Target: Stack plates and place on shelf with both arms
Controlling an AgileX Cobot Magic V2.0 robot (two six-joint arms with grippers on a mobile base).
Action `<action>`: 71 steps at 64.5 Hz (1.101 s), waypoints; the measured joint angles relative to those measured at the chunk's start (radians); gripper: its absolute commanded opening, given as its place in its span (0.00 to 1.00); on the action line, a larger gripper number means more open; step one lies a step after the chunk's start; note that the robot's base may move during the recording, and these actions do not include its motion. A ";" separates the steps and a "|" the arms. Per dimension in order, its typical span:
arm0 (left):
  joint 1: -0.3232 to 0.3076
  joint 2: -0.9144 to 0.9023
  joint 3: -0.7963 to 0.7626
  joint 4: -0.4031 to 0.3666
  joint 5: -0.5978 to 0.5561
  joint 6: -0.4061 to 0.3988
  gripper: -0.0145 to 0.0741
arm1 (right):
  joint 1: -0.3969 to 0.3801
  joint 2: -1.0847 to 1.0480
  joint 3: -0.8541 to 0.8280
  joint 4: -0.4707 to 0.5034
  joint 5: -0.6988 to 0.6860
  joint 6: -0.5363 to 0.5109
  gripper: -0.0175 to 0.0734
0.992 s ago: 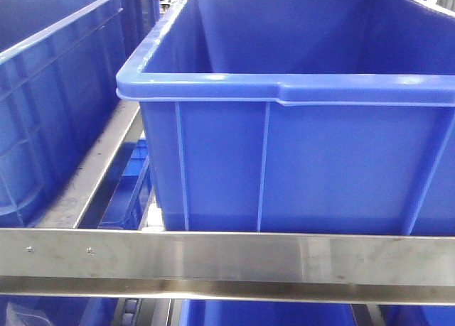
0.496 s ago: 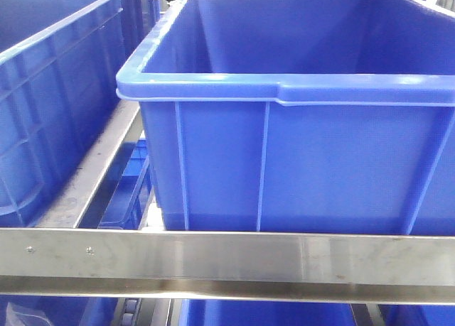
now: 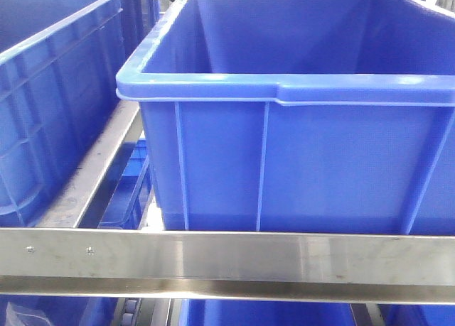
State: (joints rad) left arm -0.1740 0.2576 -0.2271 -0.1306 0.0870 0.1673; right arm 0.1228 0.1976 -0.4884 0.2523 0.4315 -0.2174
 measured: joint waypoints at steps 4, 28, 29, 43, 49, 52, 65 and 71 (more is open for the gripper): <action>0.000 0.000 0.000 0.000 0.000 0.000 0.26 | 0.000 -0.008 0.009 -0.020 -0.011 0.000 0.25; 0.000 0.000 0.000 0.000 0.000 0.000 0.26 | -0.004 -0.189 0.315 -0.252 -0.094 0.176 0.25; 0.000 0.000 0.000 0.000 0.000 0.000 0.26 | -0.004 -0.193 0.331 -0.252 -0.104 0.182 0.25; 0.000 0.000 0.000 0.000 0.000 0.000 0.26 | -0.004 -0.209 0.513 -0.252 -0.267 0.271 0.25; 0.000 0.000 0.000 0.000 0.000 0.000 0.26 | -0.004 -0.209 0.516 -0.252 -0.278 0.282 0.25; 0.000 0.000 0.000 0.000 0.000 0.000 0.26 | -0.004 -0.209 0.516 -0.252 -0.290 0.282 0.25; 0.000 0.000 0.000 0.000 0.000 0.000 0.26 | -0.004 -0.209 0.516 -0.252 -0.297 0.284 0.25; 0.000 0.000 0.000 0.000 0.000 0.000 0.26 | -0.004 -0.209 0.516 -0.252 -0.297 0.286 0.25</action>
State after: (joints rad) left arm -0.1740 0.2576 -0.2271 -0.1306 0.0870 0.1673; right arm 0.1191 -0.0111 0.0278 0.0000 0.1350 0.0691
